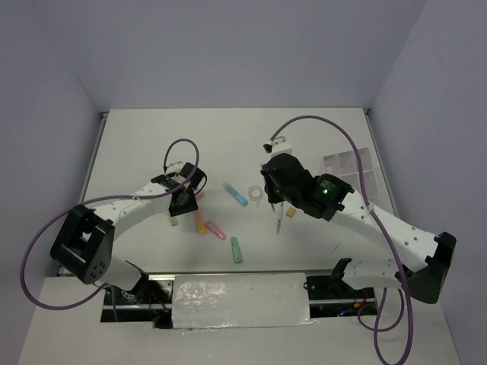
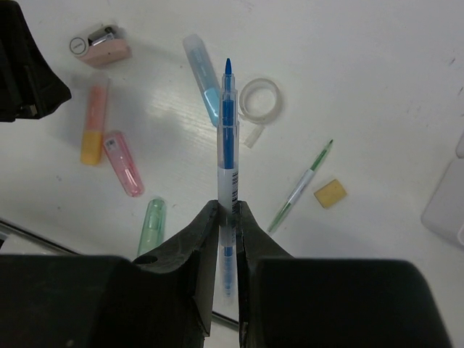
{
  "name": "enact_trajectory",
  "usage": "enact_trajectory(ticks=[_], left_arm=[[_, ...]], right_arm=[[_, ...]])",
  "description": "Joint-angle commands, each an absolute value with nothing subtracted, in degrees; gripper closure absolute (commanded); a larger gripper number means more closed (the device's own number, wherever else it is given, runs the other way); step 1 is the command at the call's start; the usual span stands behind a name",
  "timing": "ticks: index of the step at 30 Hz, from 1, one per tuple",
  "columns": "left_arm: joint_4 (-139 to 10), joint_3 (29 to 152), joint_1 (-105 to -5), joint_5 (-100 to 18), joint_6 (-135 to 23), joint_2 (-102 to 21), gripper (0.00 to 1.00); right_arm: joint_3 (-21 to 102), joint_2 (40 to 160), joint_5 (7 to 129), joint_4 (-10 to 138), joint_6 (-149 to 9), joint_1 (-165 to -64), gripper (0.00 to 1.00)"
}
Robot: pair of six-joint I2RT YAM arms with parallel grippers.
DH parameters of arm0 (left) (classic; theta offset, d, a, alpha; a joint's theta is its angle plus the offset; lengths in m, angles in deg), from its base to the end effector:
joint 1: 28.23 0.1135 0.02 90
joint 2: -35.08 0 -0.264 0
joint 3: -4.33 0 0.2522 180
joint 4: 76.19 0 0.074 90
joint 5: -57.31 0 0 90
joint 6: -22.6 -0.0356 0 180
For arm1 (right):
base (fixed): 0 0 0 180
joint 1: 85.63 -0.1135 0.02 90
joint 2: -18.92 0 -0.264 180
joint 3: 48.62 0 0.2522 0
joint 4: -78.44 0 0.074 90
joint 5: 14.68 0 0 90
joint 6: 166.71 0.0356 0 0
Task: Sort the stationery into containers
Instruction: Close the pen cap on the pen.
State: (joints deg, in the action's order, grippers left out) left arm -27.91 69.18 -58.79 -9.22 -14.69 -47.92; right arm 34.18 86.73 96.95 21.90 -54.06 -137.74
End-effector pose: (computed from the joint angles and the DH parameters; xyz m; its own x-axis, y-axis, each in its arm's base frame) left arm 0.2398 -0.1251 0.1992 -0.7401 -0.4105 -0.5327 -0.4284 0.8983 -0.0970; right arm 0.1602 0.1845 0.3521 -0.5932 -0.1794 -0.7848 -0.3638 0.9294 0.0626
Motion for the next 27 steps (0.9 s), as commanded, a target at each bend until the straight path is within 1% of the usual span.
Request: enact_trajectory(ticks=[1, 6, 14, 27], left_arm=[[-28.5, 71.3, -58.7, -8.4, -14.3, -49.8, 0.47], [-30.4, 70.1, -57.9, -9.0, -14.9, -49.4, 0.47], [-34.7, 67.8, -56.2, -13.1, -17.0, -50.8, 0.47], [-36.5, 65.4, -54.3, -13.7, -16.9, -52.0, 0.48]], right_arm=[[32.9, 85.4, 96.7, 24.8, -54.6, -137.7, 1.00], [32.5, 85.3, 96.2, 24.8, -54.6, -137.7, 1.00], [31.1, 84.8, 96.1, 25.5, -54.2, -137.7, 1.00], [29.3, 84.8, 95.6, 26.2, -54.0, -137.7, 1.00]])
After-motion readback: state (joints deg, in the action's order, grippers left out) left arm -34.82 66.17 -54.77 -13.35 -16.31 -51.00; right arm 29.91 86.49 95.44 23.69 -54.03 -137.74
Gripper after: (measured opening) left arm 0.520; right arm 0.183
